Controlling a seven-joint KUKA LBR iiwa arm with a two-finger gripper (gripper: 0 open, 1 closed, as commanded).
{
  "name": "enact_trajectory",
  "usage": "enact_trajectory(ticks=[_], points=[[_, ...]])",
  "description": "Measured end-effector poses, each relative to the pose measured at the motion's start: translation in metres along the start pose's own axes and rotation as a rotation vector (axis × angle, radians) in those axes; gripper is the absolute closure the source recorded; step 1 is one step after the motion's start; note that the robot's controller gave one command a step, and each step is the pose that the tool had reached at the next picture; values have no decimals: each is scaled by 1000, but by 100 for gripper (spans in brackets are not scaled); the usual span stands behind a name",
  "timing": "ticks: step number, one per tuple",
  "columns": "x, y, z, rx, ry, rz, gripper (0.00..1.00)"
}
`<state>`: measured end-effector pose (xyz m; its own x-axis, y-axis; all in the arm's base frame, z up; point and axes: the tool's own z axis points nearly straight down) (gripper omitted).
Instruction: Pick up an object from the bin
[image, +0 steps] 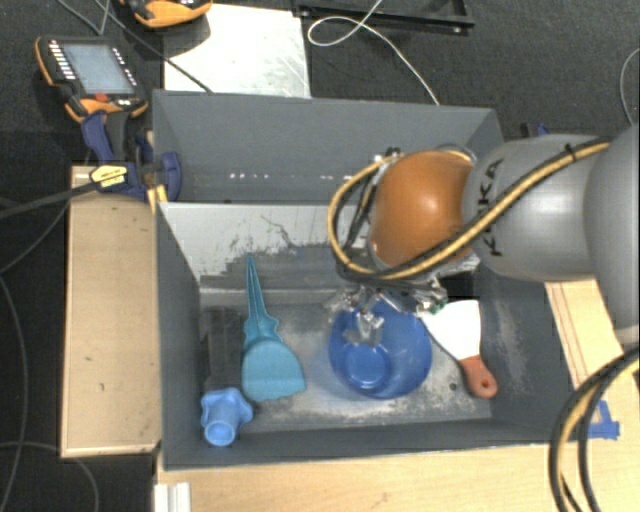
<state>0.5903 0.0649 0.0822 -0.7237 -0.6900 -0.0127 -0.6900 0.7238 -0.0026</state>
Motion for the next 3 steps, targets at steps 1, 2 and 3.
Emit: enact_trajectory(ticks=[1, 2, 3], points=[[9, -6, -72, 4, -7, -28, 100], [8, -11, 11, 0, -9, -20, 100], [14, 2, -91, 1, -6, -29, 100]])
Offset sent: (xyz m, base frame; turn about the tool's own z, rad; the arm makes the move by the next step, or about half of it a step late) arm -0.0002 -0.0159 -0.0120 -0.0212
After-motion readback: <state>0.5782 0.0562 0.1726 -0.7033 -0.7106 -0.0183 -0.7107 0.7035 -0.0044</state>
